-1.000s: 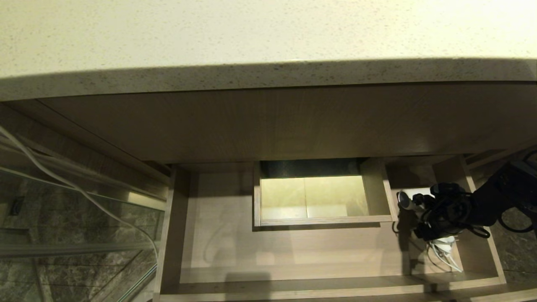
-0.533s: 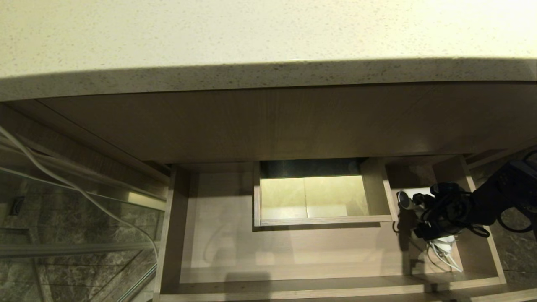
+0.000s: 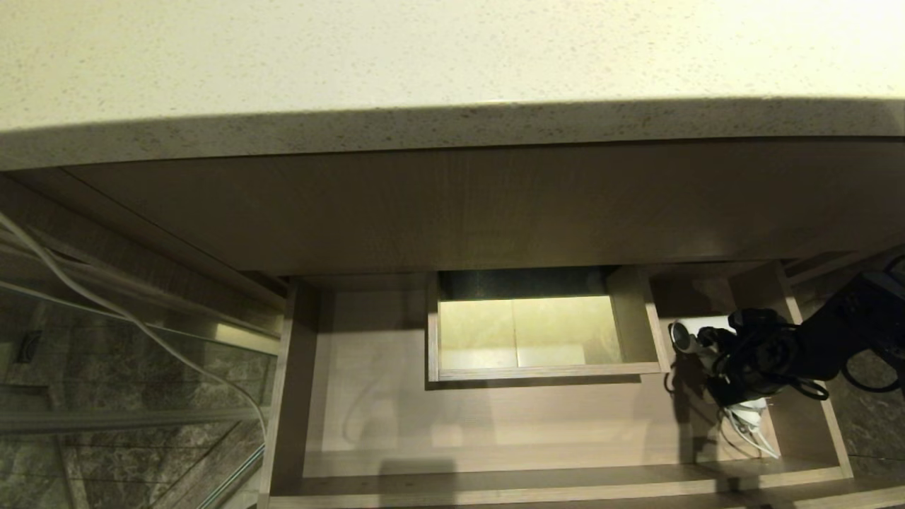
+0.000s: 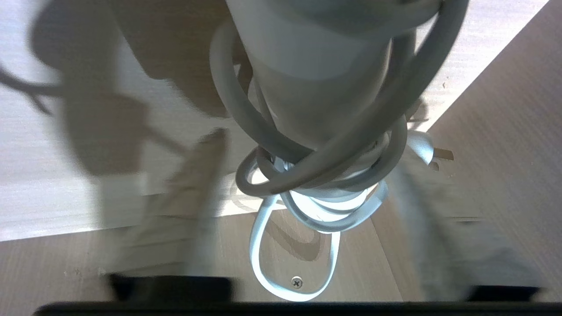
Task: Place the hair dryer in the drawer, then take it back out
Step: Take the hairdryer out
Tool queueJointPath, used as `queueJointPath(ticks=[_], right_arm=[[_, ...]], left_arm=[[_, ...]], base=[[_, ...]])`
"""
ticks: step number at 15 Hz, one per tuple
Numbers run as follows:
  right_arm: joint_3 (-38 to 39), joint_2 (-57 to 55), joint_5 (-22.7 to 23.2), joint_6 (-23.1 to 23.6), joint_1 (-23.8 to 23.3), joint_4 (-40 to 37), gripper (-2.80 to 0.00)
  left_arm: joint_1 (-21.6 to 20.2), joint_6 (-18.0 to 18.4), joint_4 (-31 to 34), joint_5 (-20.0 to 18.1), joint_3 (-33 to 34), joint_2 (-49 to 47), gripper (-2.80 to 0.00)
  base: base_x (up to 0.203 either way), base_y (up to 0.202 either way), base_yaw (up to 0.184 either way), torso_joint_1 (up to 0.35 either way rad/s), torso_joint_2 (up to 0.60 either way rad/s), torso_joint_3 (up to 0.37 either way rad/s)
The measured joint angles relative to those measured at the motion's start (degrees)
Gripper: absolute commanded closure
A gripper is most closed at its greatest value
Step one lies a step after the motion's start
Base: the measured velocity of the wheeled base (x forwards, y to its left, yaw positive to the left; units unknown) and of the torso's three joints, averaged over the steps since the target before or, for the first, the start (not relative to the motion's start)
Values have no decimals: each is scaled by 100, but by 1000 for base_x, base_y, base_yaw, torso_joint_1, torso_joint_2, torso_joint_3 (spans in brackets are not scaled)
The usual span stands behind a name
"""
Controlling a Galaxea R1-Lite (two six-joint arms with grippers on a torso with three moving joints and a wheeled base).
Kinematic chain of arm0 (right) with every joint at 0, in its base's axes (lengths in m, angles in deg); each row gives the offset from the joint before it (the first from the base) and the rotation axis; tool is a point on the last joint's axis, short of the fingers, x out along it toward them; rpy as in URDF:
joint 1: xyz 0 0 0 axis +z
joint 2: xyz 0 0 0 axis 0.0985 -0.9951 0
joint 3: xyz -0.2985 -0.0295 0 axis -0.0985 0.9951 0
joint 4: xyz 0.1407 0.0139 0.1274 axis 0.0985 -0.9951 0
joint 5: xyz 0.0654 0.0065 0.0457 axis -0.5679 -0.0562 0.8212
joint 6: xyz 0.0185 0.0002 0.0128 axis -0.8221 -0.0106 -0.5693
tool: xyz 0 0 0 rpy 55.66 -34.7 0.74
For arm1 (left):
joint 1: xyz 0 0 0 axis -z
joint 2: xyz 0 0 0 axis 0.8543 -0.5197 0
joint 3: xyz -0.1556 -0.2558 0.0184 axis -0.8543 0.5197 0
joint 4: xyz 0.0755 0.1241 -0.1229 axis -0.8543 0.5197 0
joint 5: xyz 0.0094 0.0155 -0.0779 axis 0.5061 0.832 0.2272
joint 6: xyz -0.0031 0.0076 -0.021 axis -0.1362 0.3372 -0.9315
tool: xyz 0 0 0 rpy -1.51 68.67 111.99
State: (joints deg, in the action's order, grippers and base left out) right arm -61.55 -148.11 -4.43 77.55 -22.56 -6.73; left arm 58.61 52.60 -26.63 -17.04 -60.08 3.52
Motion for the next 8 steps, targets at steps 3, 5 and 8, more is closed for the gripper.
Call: queueJointPath(ticks=[3, 5, 8], right_arm=[[10, 1, 4, 4, -20, -26, 0], [20, 4, 13, 1, -14, -28, 0], [23, 11, -15, -11, -17, 2, 0]], left_arm=[[0, 0, 0, -1, 0, 0, 0], [0, 2, 0, -1, 0, 0, 0], [0, 0, 0, 1, 0, 0, 0]], base=[[0, 0, 0, 0, 0, 0], [0, 0, 0, 0, 0, 0], [0, 0, 0, 0, 0, 0]])
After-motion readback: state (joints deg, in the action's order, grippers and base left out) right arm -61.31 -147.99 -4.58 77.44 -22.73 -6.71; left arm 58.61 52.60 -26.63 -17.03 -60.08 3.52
